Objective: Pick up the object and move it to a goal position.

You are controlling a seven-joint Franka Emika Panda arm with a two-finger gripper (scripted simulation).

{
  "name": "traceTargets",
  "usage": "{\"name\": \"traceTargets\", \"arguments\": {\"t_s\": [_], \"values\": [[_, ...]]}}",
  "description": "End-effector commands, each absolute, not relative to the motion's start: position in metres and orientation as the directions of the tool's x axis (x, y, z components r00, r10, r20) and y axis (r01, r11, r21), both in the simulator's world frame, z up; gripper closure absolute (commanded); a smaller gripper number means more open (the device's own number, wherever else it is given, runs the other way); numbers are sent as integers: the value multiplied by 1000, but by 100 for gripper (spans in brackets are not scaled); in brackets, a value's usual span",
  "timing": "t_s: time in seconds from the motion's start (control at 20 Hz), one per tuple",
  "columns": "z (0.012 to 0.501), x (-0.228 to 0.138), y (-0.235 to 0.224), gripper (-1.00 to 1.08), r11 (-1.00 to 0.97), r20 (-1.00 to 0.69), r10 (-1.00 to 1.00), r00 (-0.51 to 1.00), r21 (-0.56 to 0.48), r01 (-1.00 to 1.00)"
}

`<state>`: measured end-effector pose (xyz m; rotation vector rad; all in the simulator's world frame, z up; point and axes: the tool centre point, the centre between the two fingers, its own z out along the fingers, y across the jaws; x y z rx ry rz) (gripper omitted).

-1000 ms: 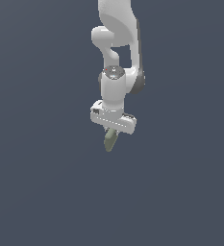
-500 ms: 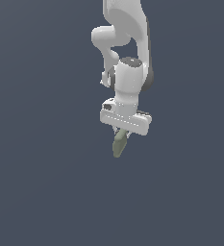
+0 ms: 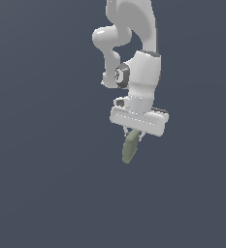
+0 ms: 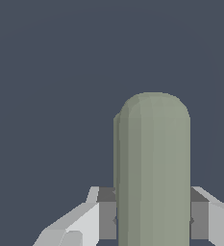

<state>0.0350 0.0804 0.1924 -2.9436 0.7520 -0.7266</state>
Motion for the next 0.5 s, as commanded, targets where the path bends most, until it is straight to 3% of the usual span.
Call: {"name": "traceTargets", "arguments": {"t_s": [0.0, 0.45], "values": [[202, 42, 88, 108, -880, 465, -463, 754, -141, -453], [235, 61, 115, 108, -868, 565, -476, 674, -178, -464]]}}
